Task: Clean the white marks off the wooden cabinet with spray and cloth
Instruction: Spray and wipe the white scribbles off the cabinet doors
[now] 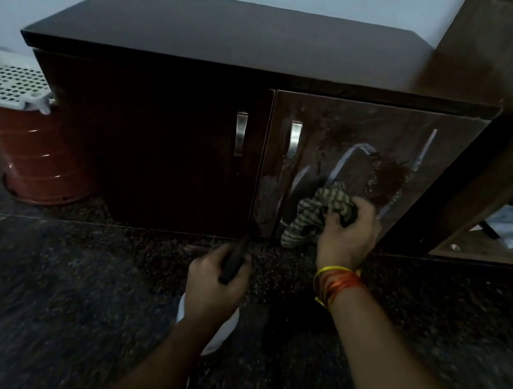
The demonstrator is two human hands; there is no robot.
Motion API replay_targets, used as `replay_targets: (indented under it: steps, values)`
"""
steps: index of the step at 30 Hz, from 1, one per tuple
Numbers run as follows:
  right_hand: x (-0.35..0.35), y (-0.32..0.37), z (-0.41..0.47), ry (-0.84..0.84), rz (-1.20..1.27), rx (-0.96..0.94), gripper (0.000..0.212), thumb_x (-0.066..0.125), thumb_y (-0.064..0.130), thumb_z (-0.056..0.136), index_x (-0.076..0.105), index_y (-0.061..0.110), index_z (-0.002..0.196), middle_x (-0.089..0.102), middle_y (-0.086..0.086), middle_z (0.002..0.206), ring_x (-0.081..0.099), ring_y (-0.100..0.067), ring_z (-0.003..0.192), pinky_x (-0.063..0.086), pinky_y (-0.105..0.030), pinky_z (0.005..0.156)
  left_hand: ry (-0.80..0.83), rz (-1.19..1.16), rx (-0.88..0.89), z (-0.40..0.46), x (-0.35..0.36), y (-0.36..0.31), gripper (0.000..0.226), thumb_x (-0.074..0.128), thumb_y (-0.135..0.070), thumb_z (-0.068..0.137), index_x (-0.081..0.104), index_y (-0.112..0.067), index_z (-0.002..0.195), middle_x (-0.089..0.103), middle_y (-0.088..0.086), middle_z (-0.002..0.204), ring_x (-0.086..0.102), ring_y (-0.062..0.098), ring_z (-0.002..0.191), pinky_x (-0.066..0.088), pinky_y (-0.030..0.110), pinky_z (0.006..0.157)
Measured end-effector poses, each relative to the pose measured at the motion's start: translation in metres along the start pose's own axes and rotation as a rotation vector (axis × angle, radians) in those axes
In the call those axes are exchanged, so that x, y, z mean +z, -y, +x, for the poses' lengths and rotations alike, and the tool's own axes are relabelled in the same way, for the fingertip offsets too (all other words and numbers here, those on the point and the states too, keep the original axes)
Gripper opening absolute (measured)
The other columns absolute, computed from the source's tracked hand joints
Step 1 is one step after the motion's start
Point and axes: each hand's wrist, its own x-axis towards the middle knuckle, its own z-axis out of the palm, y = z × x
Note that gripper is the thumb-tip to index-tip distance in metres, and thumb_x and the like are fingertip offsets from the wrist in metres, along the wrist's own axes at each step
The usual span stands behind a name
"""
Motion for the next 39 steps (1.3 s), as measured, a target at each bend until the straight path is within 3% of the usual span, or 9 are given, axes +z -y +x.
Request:
replay_targets:
  steps: [6, 10, 15, 19, 23, 26, 29, 35, 39]
  values:
    - [0.034, 0.046, 0.013, -0.046, 0.131, 0.127, 0.048, 0.061, 0.005, 0.083, 0.048, 0.010, 0.129, 0.035, -0.017, 0.135, 0.048, -0.033, 0.111, 0.035, -0.023, 0.091, -0.102, -0.107, 0.020, 0.026, -0.006, -0.030, 0.027, 0.055, -0.034, 0.091, 0.051, -0.025, 0.066, 0.041, 0.011, 0.049, 0.039, 0.029, 0.042, 0.031, 0.040, 0.045]
    - [0.037, 0.052, 0.008, -0.062, 0.165, -0.135, 0.049, 0.065, -0.003, 0.081, 0.050, 0.010, 0.126, 0.038, -0.013, 0.133, 0.049, -0.031, 0.118, 0.043, -0.027, 0.099, -0.182, -0.127, 0.034, 0.041, -0.012, -0.047, 0.027, 0.058, -0.028, 0.093, 0.052, -0.026, 0.066, 0.045, 0.018, 0.050, 0.047, 0.037, 0.044, 0.038, 0.049, 0.045]
    - [0.028, 0.068, 0.014, -0.039, 0.099, -0.480, 0.040, 0.068, -0.005, 0.076, 0.056, 0.005, 0.114, 0.047, -0.017, 0.124, 0.050, -0.024, 0.112, 0.027, 0.004, 0.090, -0.235, -0.197, 0.024, 0.053, -0.006, -0.058, 0.024, 0.058, -0.029, 0.092, 0.056, -0.019, 0.070, 0.046, 0.022, 0.053, 0.049, 0.041, 0.044, 0.041, 0.050, 0.042]
    - [0.010, 0.062, 0.038, -0.095, 0.088, -0.471, 0.042, 0.063, -0.007, 0.070, 0.060, 0.005, 0.110, 0.046, -0.018, 0.118, 0.051, -0.023, 0.109, 0.031, -0.010, 0.097, -0.200, -0.243, 0.018, 0.051, 0.001, -0.067, 0.022, 0.060, -0.024, 0.095, 0.057, -0.023, 0.073, 0.047, 0.027, 0.056, 0.048, 0.043, 0.048, 0.040, 0.051, 0.045]
    - [-0.001, 0.069, 0.052, -0.206, 0.132, -0.338, 0.041, 0.063, -0.003, 0.070, 0.057, 0.004, 0.110, 0.051, -0.015, 0.112, 0.048, -0.018, 0.103, 0.029, -0.005, 0.089, -0.201, -0.259, 0.018, 0.052, 0.002, -0.072, 0.024, 0.059, -0.025, 0.094, 0.055, -0.030, 0.071, 0.047, 0.028, 0.057, 0.048, 0.045, 0.048, 0.041, 0.052, 0.045]
    - [0.009, 0.084, 0.037, -0.125, 0.113, -0.437, 0.039, 0.064, -0.001, 0.071, 0.055, 0.006, 0.108, 0.052, -0.013, 0.109, 0.053, -0.027, 0.103, 0.037, -0.025, 0.089, -0.211, -0.250, 0.022, 0.053, 0.002, -0.074, 0.026, 0.058, -0.025, 0.094, 0.057, -0.018, 0.070, 0.047, 0.028, 0.055, 0.048, 0.044, 0.048, 0.040, 0.051, 0.045]
    - [0.020, 0.101, 0.024, -0.036, 0.061, -0.569, 0.036, 0.066, -0.002, 0.073, 0.058, 0.008, 0.107, 0.049, -0.012, 0.109, 0.053, -0.024, 0.099, 0.044, -0.029, 0.085, -0.237, -0.252, 0.027, 0.055, -0.001, -0.074, 0.032, 0.059, -0.026, 0.093, 0.058, -0.001, 0.074, 0.048, 0.029, 0.053, 0.049, 0.044, 0.047, 0.037, 0.052, 0.047]
    - [0.025, 0.108, 0.025, 0.106, -0.123, -0.908, 0.034, 0.050, 0.005, 0.079, 0.059, 0.012, 0.112, 0.048, -0.016, 0.118, 0.051, -0.033, 0.106, 0.048, -0.044, 0.087, -0.261, -0.218, 0.021, 0.058, 0.000, -0.076, 0.028, 0.058, -0.030, 0.092, 0.056, -0.011, 0.071, 0.049, 0.025, 0.053, 0.051, 0.042, 0.048, 0.041, 0.052, 0.044]
    - [0.013, 0.093, 0.044, -0.010, -0.040, -0.753, 0.042, 0.059, -0.004, 0.071, 0.060, 0.008, 0.112, 0.047, -0.020, 0.119, 0.051, -0.032, 0.109, 0.044, -0.036, 0.094, -0.241, -0.270, -0.003, 0.057, -0.003, -0.077, 0.031, 0.060, -0.024, 0.093, 0.057, -0.001, 0.073, 0.048, 0.030, 0.055, 0.049, 0.045, 0.048, 0.037, 0.046, 0.041]
